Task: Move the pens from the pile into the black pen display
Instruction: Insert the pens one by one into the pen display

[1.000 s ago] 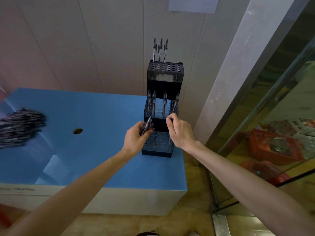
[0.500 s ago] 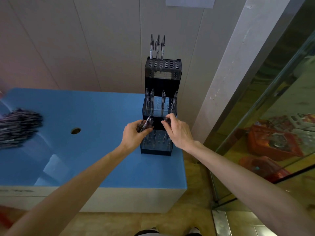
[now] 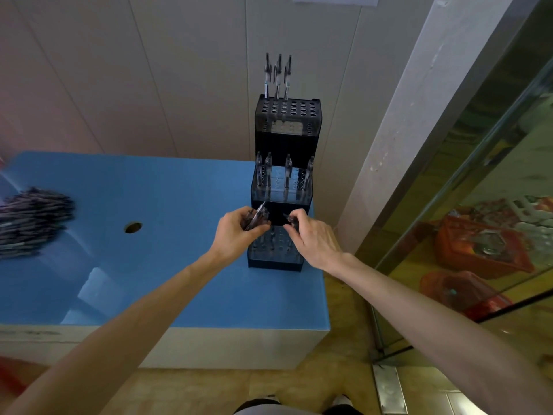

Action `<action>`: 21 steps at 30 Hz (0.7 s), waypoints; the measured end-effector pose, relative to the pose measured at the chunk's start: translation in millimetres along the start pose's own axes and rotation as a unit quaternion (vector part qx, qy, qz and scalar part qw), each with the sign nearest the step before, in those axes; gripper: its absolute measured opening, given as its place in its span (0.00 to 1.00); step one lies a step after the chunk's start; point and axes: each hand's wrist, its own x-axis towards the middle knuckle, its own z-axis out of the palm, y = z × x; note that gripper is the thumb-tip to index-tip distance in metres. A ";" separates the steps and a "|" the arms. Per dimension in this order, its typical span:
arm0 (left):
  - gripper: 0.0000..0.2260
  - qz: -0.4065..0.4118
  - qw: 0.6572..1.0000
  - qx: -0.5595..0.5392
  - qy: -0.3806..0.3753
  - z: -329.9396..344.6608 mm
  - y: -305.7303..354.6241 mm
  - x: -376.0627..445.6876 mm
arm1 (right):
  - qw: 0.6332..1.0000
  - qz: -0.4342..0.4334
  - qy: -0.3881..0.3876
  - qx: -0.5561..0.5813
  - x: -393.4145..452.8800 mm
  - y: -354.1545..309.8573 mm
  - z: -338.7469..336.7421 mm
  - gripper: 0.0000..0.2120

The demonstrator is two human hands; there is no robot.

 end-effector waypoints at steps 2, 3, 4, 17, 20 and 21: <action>0.07 -0.011 1.000 -0.003 0.002 -1.0 -5.1 2.8 | 1.000 0.017 -0.002 -0.008 -1.5 -2.2 0.2 0.13; 0.06 -0.020 1.000 -0.014 0.001 -1.5 -6.4 3.0 | 1.000 0.029 0.000 -0.011 -2.0 -4.0 0.3 0.12; 0.06 -0.031 0.999 -0.029 0.003 -1.4 -9.0 2.7 | 0.999 0.036 -0.002 -0.011 -2.2 -5.7 0.2 0.12; 0.07 -0.020 0.995 -0.093 0.027 -0.3 10.7 4.4 | 0.987 -0.052 -0.115 -0.096 9.7 0.4 -12.4 0.19; 0.06 -0.044 0.996 -0.073 0.004 1.4 3.2 3.8 | 0.995 0.004 -0.103 -0.010 8.8 -0.6 -18.2 0.17; 0.05 -0.046 0.997 -0.064 0.003 1.7 0.1 3.5 | 0.996 0.022 -0.085 0.024 7.9 -0.2 -20.3 0.16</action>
